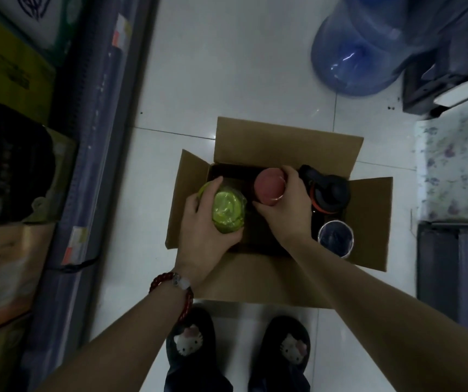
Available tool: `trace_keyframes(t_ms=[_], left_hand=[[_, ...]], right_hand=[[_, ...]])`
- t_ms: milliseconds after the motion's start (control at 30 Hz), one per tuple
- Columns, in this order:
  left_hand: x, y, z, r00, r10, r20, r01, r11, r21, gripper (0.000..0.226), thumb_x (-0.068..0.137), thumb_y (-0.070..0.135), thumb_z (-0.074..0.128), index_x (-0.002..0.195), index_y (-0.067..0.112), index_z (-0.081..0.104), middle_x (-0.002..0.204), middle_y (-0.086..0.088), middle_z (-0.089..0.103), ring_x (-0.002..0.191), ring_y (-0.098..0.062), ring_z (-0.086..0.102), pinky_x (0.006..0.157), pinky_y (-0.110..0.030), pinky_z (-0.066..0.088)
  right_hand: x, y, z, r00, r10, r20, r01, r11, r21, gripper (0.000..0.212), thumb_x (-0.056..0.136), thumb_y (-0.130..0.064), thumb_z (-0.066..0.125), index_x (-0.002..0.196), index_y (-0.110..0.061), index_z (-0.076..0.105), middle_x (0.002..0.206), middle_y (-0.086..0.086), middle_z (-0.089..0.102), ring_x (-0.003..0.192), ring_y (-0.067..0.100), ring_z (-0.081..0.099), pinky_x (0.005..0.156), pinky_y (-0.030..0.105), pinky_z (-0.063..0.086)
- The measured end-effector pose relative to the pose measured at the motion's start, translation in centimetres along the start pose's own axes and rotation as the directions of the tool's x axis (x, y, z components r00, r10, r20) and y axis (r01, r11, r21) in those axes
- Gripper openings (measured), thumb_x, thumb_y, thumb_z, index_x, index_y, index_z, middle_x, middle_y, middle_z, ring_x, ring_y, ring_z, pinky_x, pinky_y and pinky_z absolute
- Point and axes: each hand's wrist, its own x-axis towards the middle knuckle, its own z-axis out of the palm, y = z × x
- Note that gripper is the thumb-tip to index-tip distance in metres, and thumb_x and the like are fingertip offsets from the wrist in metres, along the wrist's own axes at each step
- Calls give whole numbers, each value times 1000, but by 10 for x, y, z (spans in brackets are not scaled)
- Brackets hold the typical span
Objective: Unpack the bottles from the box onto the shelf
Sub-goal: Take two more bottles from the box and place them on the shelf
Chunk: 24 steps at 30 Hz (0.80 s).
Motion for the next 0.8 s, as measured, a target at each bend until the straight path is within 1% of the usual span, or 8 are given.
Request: trace_keyframes(t_ms=[67, 100, 200, 367, 467, 533, 633, 800], left_hand=[[2, 16, -6, 1000, 1, -1, -1, 1000, 1, 95, 64, 26, 84, 142, 40, 30, 134, -2, 40, 111, -6, 40, 82, -1, 30], [3, 24, -10, 1000, 0, 6, 0, 1000, 1, 94, 64, 27, 84, 141, 40, 31, 132, -3, 41, 113, -11, 43, 86, -10, 34], [2, 56, -31, 1000, 8, 8, -8, 1000, 9, 91, 62, 29, 82, 138, 40, 34, 127, -3, 44, 117, -18, 45, 93, -23, 37], [-1, 126, -78, 999, 41, -3, -41, 999, -2, 82, 64, 27, 82, 133, 40, 38, 115, -1, 43, 115, -21, 46, 95, -23, 37], [-4, 176, -110, 995, 96, 9, -96, 995, 4, 83, 62, 31, 83, 131, 43, 38, 114, -1, 44, 113, -21, 48, 96, -26, 40], [-7, 212, -132, 990, 141, 14, -141, 990, 14, 83, 60, 36, 84, 130, 44, 39, 113, -1, 45, 111, -20, 50, 98, -30, 43], [-16, 273, -163, 979, 202, 17, -203, 979, 32, 81, 57, 41, 85, 126, 43, 43, 112, -2, 49, 109, -20, 50, 93, -27, 42], [-37, 379, -214, 946, 324, 21, -325, 946, 22, 82, 55, 48, 83, 127, 44, 44, 112, 1, 52, 108, -17, 51, 93, -30, 45]], right_hand=[[-2, -8, -10, 999, 38, -3, -38, 999, 16, 83, 65, -24, 85, 135, -16, 41, 132, 5, 53, 120, 23, 52, 94, 29, 43], [-4, -14, -16, 999, 54, -4, -54, 998, 24, 84, 64, -26, 86, 134, -16, 41, 131, 5, 54, 119, 23, 53, 94, 29, 44], [-11, -36, -42, 997, 75, -11, -74, 996, 45, 87, 62, -30, 87, 134, -17, 40, 130, 4, 55, 119, 23, 54, 98, 38, 48], [-23, -89, -113, 997, 61, -41, -56, 992, 114, 80, 62, -30, 87, 129, -19, 45, 125, 0, 57, 115, 19, 55, 99, 37, 49], [-30, -130, -168, 998, 11, -61, -4, 993, 115, 80, 64, -31, 86, 131, -19, 46, 126, 1, 58, 115, 17, 55, 102, 34, 46], [-35, -159, -206, 995, -41, -91, 51, 992, 116, 76, 62, -35, 85, 127, -22, 49, 120, -1, 61, 109, 16, 58, 98, 35, 49], [-46, -202, -265, 981, -99, -166, 119, 986, 118, 72, 58, -42, 84, 121, -25, 52, 112, -4, 62, 102, 16, 59, 92, 37, 52], [-74, -274, -367, 956, -116, -268, 164, 973, 162, 72, 54, -49, 81, 118, -32, 53, 111, -9, 63, 105, 14, 60, 96, 35, 49]])
